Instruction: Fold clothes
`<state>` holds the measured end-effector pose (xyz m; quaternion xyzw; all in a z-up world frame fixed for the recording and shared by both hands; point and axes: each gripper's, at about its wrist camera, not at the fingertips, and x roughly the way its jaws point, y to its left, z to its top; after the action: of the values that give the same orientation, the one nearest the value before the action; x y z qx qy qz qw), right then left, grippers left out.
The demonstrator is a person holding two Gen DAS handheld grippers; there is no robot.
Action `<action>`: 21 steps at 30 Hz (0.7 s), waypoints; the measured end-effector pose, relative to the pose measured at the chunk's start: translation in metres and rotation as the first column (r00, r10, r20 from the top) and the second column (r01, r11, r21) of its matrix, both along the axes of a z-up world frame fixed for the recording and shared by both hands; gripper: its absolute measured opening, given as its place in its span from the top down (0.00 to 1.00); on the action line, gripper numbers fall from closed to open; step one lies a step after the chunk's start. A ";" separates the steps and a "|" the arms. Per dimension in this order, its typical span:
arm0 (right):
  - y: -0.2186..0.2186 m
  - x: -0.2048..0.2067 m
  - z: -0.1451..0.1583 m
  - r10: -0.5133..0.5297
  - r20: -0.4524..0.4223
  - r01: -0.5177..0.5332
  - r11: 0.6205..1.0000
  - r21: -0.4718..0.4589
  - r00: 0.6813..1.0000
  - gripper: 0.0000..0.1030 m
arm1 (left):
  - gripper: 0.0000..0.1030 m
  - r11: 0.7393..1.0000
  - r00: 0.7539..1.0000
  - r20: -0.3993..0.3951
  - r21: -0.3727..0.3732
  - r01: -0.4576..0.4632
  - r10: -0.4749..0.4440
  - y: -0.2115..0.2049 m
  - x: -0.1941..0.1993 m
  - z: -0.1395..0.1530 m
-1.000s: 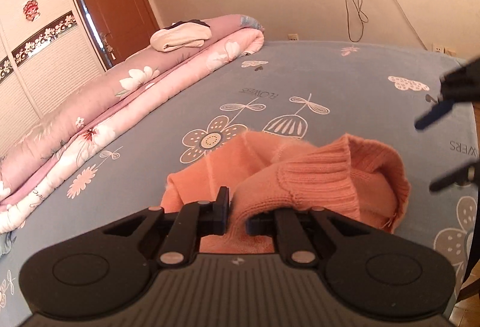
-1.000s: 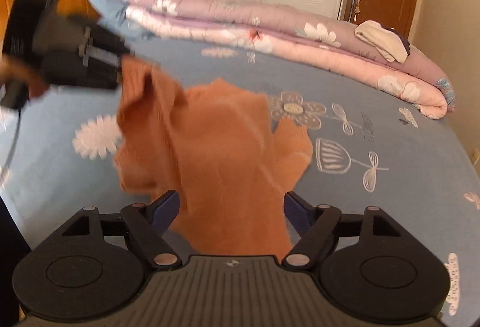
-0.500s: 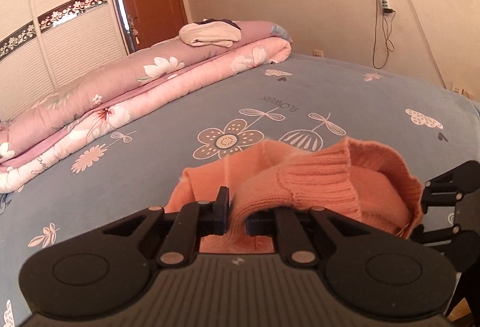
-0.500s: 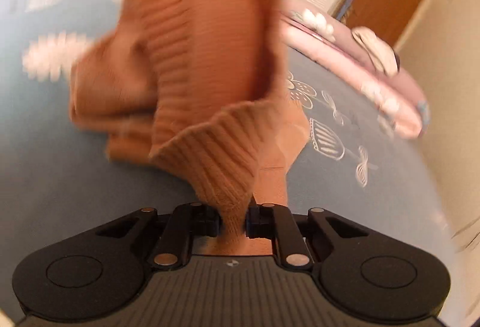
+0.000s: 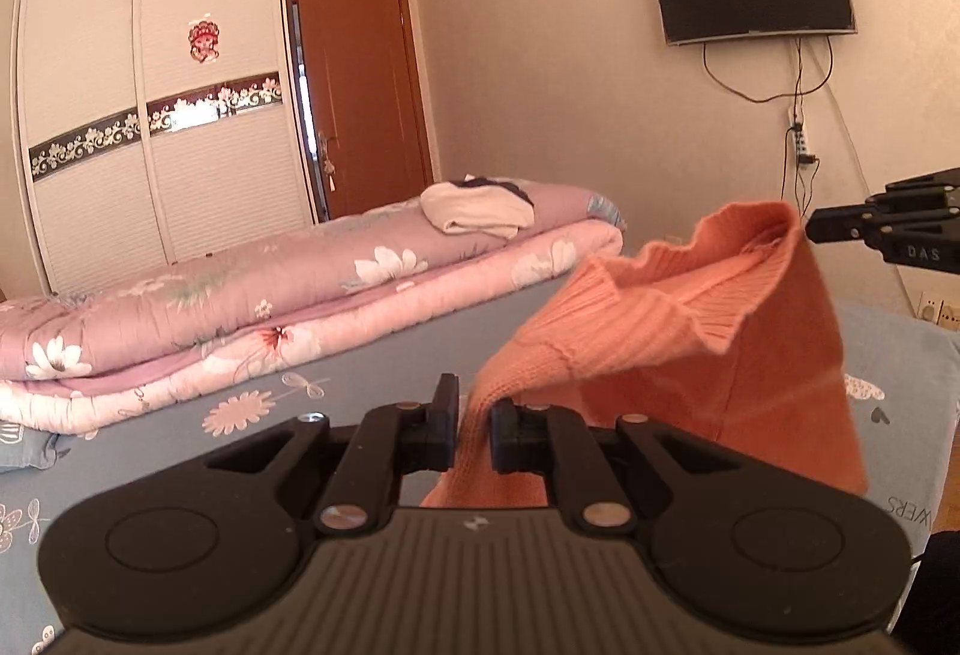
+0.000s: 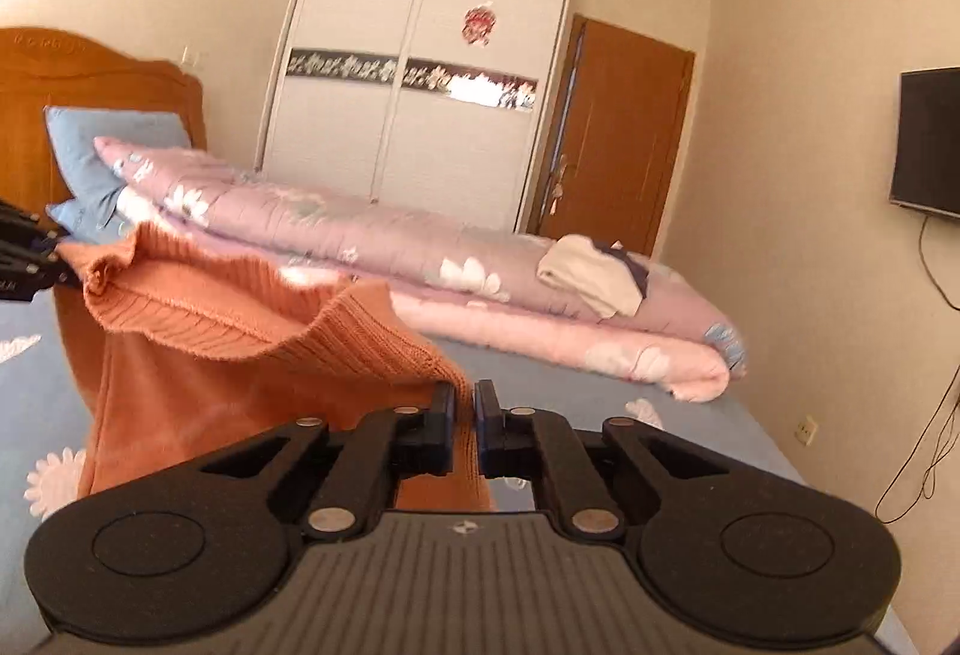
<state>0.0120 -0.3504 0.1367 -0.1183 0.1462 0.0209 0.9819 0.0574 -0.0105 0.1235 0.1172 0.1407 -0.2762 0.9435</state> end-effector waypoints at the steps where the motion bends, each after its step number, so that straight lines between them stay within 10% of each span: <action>1: -0.002 0.001 0.005 -0.011 0.018 0.011 1.000 -0.001 1.000 0.98 | 0.93 1.000 1.000 0.003 -0.003 0.010 -0.010 -0.001 -0.002 0.002; 7: -0.008 0.028 -0.052 0.010 -0.220 0.001 0.999 0.051 0.976 0.97 | 0.92 0.998 0.996 -0.073 0.036 0.060 -0.057 -0.016 -0.004 -0.019; 21: 0.068 -0.028 -0.171 0.343 -0.566 -0.085 0.898 0.432 0.749 0.68 | 0.83 0.970 0.983 -0.141 0.226 -0.086 0.120 0.004 0.075 -0.077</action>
<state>-0.0165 -0.2823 -0.0347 0.0711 0.4440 0.2019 0.8701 0.1325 -0.0068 0.0468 0.1914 0.2486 -0.2178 0.9242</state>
